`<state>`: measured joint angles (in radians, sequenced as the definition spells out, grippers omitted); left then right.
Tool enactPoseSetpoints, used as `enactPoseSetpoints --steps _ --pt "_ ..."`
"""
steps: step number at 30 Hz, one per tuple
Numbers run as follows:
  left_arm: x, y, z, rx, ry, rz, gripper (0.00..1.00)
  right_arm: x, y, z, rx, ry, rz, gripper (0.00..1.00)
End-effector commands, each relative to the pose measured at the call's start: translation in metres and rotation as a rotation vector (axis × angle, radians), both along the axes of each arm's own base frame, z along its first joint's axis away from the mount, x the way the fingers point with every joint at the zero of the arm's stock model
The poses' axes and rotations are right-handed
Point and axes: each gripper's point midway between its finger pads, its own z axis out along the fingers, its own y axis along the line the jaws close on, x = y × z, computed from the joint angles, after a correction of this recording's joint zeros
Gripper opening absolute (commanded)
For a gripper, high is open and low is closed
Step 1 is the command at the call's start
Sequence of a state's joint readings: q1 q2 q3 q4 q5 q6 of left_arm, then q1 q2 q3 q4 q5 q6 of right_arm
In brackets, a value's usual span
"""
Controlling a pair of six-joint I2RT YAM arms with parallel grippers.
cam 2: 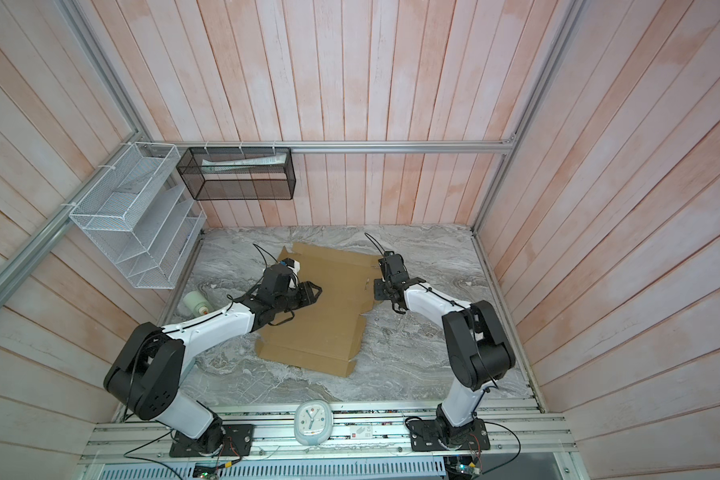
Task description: Fold the paper box
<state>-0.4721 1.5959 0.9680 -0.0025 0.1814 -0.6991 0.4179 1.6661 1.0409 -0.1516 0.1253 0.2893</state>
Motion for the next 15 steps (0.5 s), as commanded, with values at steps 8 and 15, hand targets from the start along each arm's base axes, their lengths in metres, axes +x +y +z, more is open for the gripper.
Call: enactPoseSetpoints --steps 8,15 --pt "0.068 0.079 0.033 0.080 -0.027 -0.032 0.58 -0.036 -0.003 0.031 0.131 -0.055 -0.009 0.20" --pt "0.105 0.115 0.011 0.262 0.042 -0.071 0.67 -0.048 0.001 0.031 0.176 -0.065 0.004 0.21"
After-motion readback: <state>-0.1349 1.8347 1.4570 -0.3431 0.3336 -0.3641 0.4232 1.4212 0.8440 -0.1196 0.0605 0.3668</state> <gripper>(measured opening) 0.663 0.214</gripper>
